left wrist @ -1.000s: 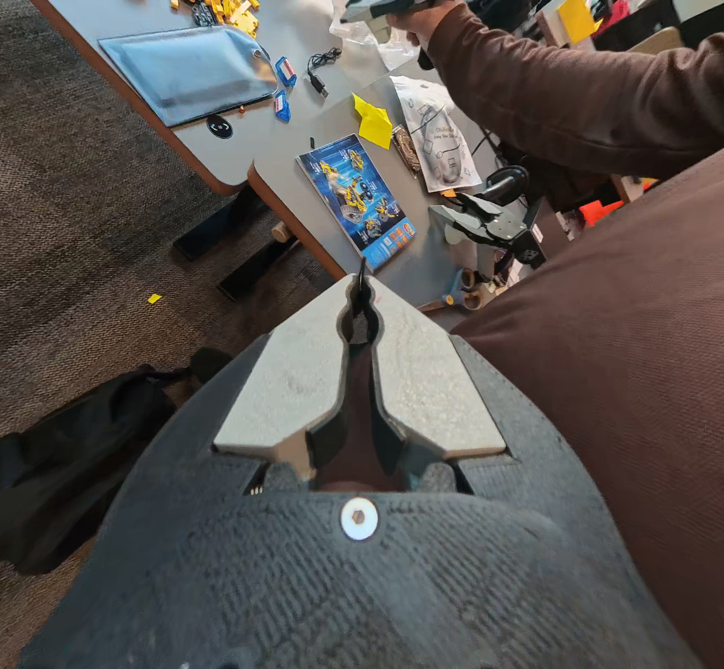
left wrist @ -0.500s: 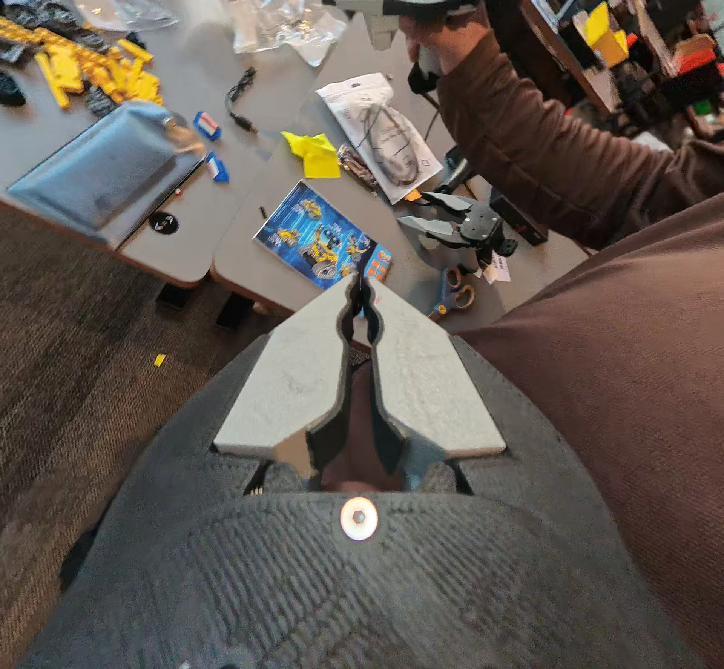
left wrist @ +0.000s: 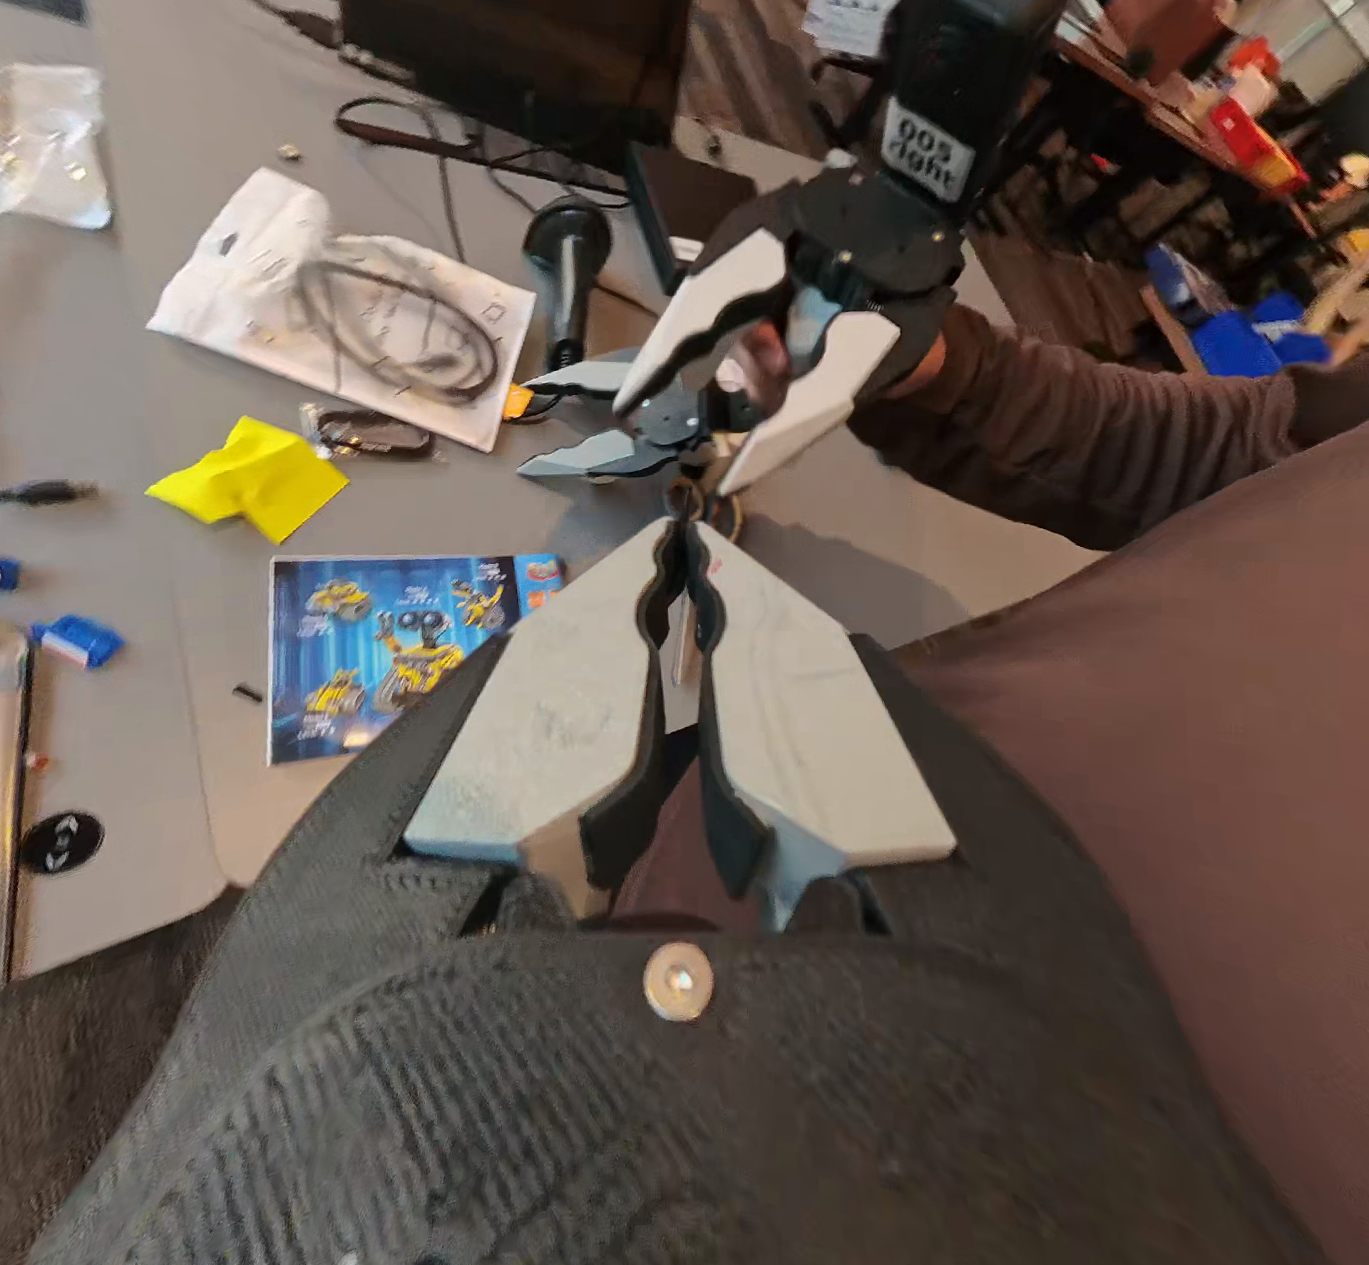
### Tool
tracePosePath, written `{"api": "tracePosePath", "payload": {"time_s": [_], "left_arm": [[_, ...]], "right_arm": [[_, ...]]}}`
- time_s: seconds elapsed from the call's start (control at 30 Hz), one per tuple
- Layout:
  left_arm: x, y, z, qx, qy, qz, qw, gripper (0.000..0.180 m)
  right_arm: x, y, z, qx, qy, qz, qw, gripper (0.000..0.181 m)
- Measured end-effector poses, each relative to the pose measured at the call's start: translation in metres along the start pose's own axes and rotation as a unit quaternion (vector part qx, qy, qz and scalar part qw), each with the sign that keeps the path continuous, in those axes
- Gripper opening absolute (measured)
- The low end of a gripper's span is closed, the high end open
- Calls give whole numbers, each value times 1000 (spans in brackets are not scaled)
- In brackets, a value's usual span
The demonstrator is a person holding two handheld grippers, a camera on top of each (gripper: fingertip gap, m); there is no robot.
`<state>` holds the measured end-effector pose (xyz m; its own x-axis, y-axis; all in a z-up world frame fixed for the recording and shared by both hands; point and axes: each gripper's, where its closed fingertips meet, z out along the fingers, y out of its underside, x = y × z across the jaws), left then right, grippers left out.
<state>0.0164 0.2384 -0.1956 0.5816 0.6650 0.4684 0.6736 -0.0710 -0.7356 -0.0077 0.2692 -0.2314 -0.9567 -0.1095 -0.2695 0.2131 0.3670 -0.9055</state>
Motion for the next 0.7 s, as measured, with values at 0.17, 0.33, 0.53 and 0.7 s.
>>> {"api": "tracePosePath", "payload": {"time_s": [0.17, 0.33, 0.53, 0.7], "left_arm": [[57, -6, 4, -1, 87, 80, 993, 0], [118, 19, -4, -5, 156, 143, 977, 0], [202, 27, 13, -13, 239, 200, 950, 0], [288, 32, 31, -21, 314, 252, 915, 0]], "right_arm": [[-58, -11, 7, 22, 20, 23, 999, 50], [-113, 1, -1, 6, 106, 24, 994, 9], [-172, 16, -74, 23, 212, 72, 974, 0], [-210, 22, -149, 60, 308, 58, 948, 0]]}}
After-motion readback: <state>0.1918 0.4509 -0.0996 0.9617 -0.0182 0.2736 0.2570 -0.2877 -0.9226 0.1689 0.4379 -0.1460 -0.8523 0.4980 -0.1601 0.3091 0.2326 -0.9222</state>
